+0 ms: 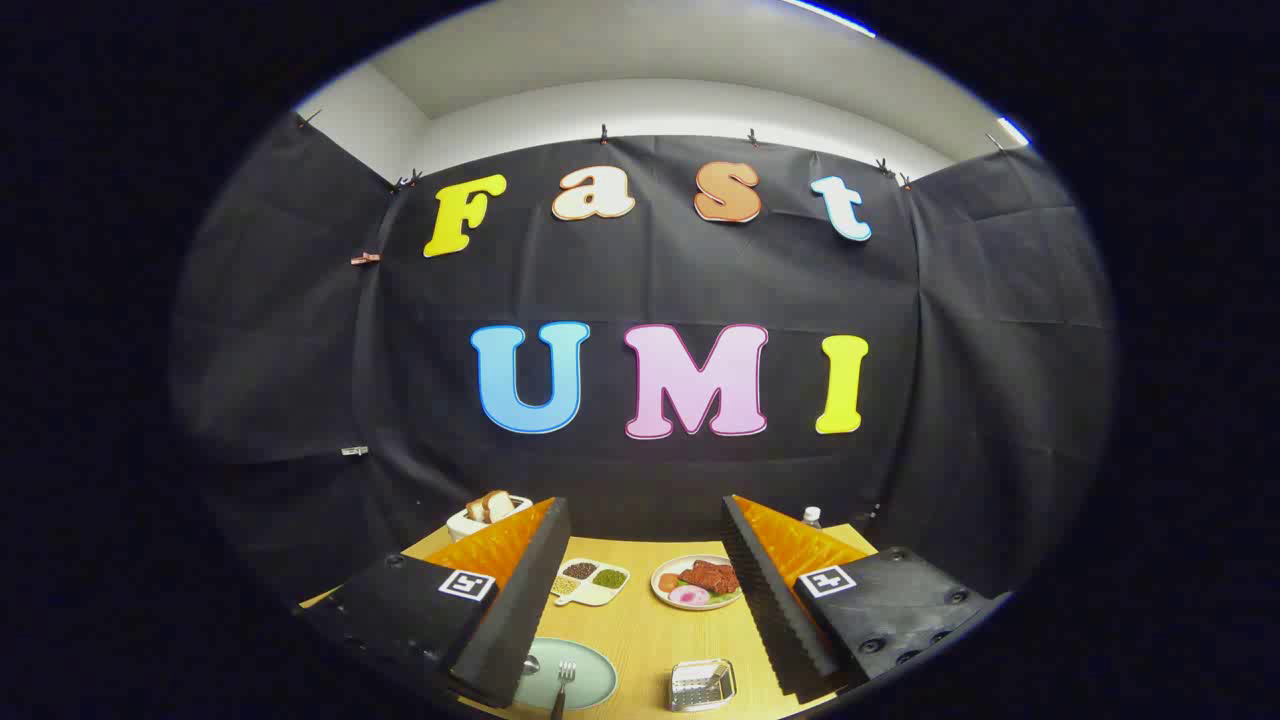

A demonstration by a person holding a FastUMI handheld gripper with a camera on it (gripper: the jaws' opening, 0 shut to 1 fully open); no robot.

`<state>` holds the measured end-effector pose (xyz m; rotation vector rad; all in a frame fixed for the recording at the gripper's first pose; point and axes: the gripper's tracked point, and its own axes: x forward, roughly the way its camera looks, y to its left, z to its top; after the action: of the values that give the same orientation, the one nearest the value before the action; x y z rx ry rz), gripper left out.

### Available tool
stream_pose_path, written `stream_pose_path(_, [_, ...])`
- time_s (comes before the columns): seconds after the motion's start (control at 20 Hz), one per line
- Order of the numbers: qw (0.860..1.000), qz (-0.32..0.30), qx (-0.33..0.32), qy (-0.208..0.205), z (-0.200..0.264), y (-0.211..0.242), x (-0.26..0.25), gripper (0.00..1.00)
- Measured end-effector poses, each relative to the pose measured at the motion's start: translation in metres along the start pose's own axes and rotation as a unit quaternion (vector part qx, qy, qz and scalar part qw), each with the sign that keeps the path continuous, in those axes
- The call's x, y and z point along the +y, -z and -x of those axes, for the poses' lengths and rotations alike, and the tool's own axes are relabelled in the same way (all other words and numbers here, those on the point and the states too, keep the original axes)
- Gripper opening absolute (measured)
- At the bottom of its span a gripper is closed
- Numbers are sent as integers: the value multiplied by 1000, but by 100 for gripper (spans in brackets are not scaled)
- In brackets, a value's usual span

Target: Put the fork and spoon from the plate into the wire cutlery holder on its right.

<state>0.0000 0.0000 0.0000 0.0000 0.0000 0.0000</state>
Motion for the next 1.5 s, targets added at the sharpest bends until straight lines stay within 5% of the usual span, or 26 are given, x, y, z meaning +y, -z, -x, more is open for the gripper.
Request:
stream_pose_path(0.45, [999,17,24,23,3,21,6,94])
stream_pose_path(1.0, [997,46,64,6,7,58,45,94])
stream_pose_path(1.3, [988,18,155,-12,-9,119,61,94])
stream_pose_path(1.5, [968,4,248,-36,-20,177,74,95])
